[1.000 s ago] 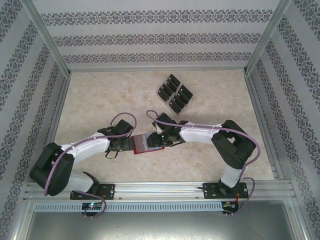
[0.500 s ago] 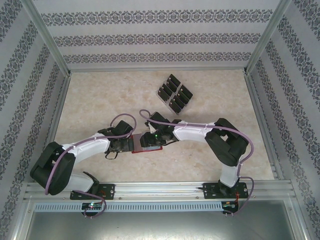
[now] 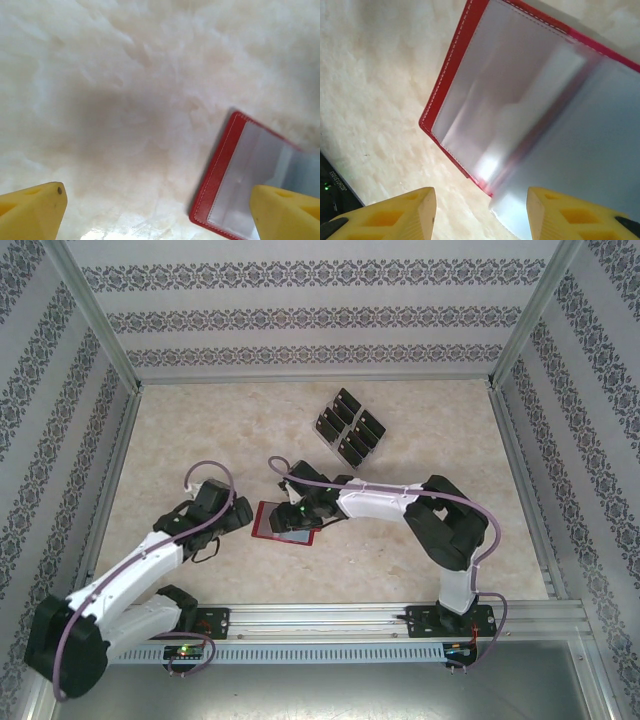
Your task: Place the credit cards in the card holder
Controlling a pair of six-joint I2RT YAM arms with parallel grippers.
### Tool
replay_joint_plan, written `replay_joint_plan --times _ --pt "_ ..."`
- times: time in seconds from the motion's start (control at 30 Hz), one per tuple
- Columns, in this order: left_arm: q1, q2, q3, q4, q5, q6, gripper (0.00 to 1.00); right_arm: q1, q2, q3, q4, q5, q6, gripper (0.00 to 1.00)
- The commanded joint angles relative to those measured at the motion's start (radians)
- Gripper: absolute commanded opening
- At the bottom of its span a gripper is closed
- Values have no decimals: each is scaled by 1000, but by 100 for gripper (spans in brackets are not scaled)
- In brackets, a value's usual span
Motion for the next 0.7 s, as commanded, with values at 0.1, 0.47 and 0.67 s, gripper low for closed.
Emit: replay_joint_plan --times 0.1,0.47,0.67 --pt "29 16 2 -47 16 26 95 13 28 54 -55 8 7 52" --pt "28 281 56 29 128 119 94 -16 -91 -97 -89 154 -7 52" --pt "25 300 77 19 155 132 93 -100 -127 -190 -74 169 -37 52"
